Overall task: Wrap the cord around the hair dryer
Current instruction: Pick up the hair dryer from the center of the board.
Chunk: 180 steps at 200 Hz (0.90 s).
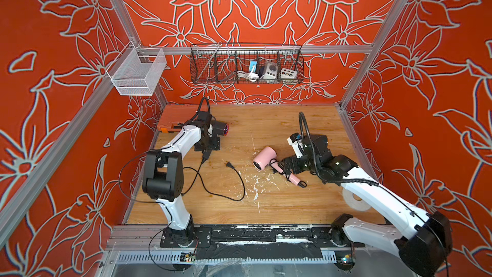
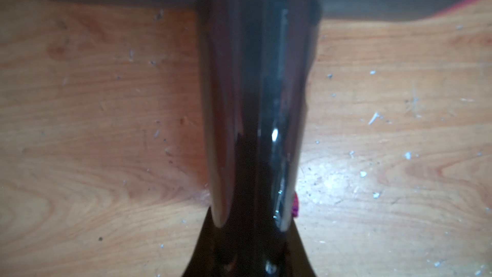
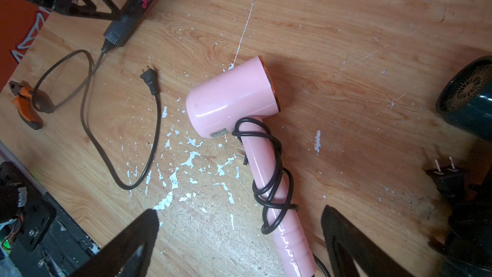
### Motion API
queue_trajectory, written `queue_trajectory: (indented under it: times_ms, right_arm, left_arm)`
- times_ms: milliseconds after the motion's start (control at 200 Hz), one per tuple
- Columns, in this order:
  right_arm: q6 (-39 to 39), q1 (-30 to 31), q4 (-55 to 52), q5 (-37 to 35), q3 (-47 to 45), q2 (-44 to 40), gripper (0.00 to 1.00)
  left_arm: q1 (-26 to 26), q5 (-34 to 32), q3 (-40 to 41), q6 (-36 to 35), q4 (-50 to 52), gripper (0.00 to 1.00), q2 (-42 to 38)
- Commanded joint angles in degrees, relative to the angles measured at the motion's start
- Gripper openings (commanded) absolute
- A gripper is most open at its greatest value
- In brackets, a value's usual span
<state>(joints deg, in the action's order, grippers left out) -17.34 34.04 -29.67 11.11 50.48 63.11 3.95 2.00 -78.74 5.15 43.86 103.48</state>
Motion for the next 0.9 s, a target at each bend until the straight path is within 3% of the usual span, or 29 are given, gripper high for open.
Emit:
queue_trajectory:
  times_ms: [0,235,605,896]
  right_arm:
    - [0.0,-0.3,-1.2,1.4,-0.1,-1.3,0.99]
    - [0.6,-0.8,-1.9,1.1,-0.2,-3.5,0.99]
    - [-0.6,-1.3,0.8,2.0,-0.7,-1.2,0.99]
    - [-1.6,-1.4,1.3,1.9,-2.0,-2.6,0.99]
  left_arm:
    - [-1.4,-1.7,-6.1,-3.5,3.0,0.79,4.5]
    - [-1.6,4.0,-6.9,-4.0,3.7,0.79,9.7]
    - [0.6,8.3,-4.8,-3.7,4.0,0.71,9.9]
    - [2.9,1.8,-6.4,-2.5,4.4,0.66,12.7]
